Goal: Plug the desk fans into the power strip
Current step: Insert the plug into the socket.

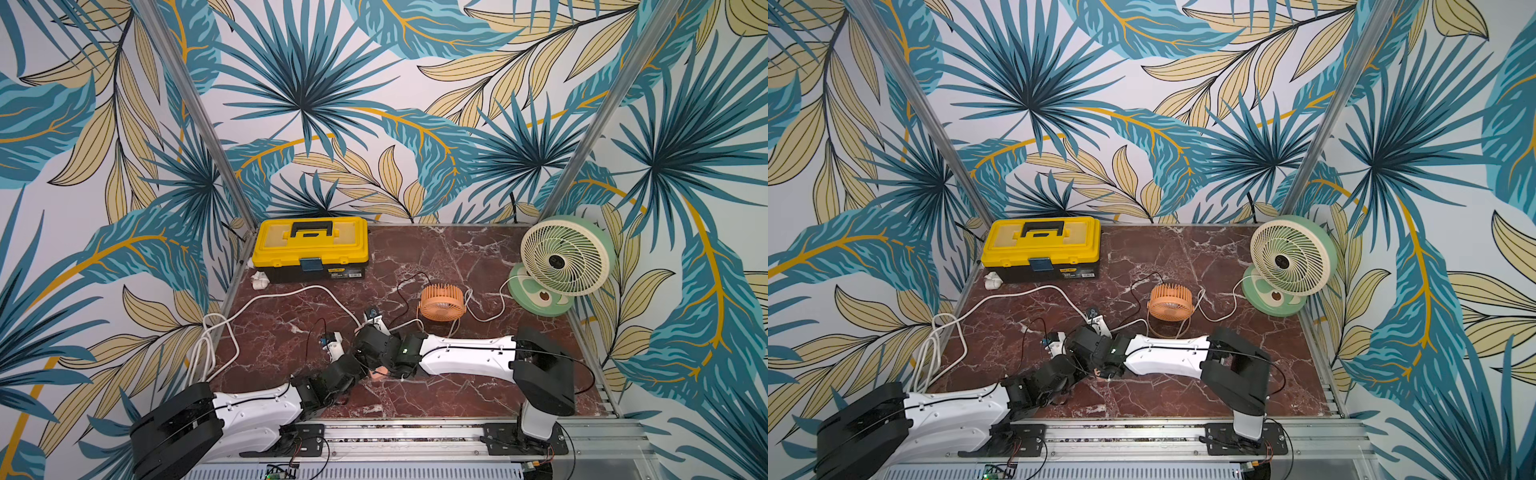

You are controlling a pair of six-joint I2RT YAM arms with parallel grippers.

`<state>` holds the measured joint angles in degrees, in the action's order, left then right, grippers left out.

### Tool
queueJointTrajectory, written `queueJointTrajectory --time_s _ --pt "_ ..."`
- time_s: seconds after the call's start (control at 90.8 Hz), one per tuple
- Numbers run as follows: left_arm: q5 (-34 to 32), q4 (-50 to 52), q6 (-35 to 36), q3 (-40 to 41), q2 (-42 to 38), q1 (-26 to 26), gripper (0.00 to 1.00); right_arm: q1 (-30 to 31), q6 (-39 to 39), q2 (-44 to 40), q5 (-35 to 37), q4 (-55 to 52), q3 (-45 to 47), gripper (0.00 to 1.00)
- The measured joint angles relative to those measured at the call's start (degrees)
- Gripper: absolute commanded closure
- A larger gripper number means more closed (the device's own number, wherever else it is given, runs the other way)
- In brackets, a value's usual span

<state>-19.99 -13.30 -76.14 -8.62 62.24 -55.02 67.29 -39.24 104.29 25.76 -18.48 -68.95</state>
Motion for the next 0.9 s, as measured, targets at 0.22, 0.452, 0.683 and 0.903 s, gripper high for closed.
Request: queueJointTrajectory --time_s 0.22,0.452,0.683,0.903 --pt "0.0 0.0 0.0 0.0 0.0 0.0 0.71 0.0 -0.2 0.0 0.2 -0.5 0.0 0.82" --pt "0.0 0.0 -0.2 0.0 0.0 0.0 0.71 0.0 -0.3 0.0 0.0 -0.4 0.0 0.88" --pt "0.0 0.0 -0.2 0.0 0.0 0.0 0.71 0.0 -0.5 0.0 -0.1 -0.3 0.0 0.91" --pt "-0.1 0.0 -0.2 0.0 0.0 0.0 0.71 0.0 -0.8 0.0 0.0 0.3 0.4 0.95"
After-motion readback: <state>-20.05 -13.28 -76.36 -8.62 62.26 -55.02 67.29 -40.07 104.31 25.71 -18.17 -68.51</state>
